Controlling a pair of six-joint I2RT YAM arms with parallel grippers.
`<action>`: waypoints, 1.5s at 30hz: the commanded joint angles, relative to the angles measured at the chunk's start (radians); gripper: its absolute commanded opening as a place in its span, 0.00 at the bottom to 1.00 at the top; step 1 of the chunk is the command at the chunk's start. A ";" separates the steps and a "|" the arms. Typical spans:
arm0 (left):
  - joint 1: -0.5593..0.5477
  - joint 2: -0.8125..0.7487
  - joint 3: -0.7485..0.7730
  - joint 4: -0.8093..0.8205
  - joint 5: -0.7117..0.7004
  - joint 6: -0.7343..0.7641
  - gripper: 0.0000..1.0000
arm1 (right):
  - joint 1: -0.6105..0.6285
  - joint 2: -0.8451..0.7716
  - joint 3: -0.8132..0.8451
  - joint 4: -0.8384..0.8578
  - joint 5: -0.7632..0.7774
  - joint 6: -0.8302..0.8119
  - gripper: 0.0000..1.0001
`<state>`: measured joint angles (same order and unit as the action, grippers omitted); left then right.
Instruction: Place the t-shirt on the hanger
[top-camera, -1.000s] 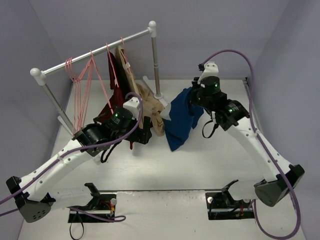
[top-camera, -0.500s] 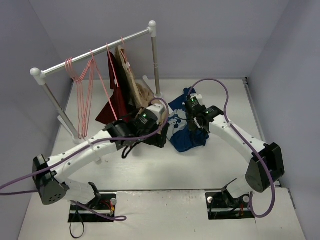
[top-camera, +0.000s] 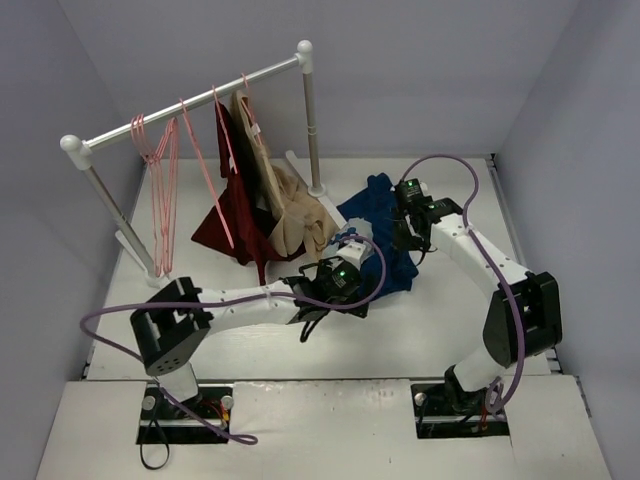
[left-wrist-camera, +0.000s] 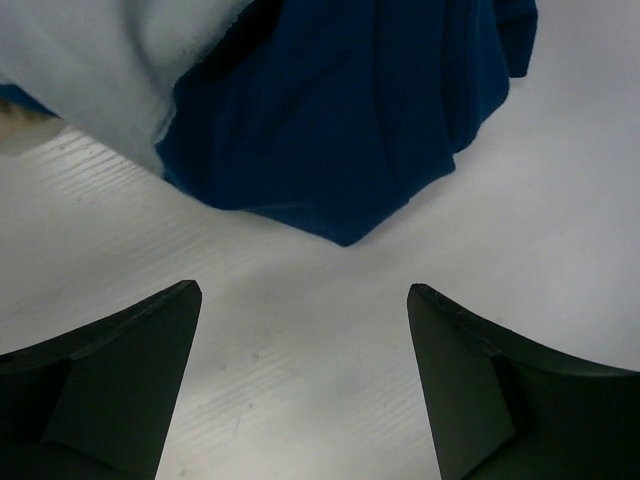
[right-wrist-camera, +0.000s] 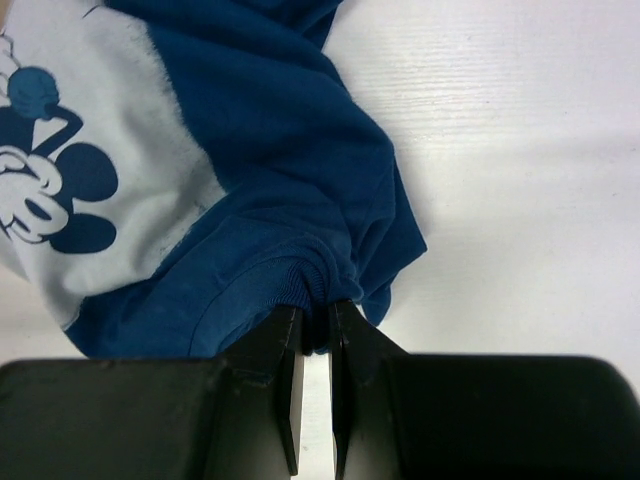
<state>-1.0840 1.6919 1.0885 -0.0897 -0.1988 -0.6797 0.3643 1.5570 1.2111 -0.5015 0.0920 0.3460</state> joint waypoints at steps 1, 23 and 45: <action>-0.013 0.047 0.093 0.174 -0.052 -0.006 0.80 | -0.032 0.008 0.074 0.011 -0.058 -0.014 0.00; 0.091 -0.135 0.348 -0.166 0.104 0.441 0.00 | -0.086 -0.168 0.071 -0.006 -0.054 -0.123 0.00; 0.423 0.057 0.502 -0.644 0.619 0.588 0.09 | -0.007 -0.092 0.067 -0.099 -0.199 -0.090 0.00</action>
<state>-0.6779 1.7730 1.5547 -0.7107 0.4445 -0.1130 0.3436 1.4052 1.2345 -0.6131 -0.1277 0.2392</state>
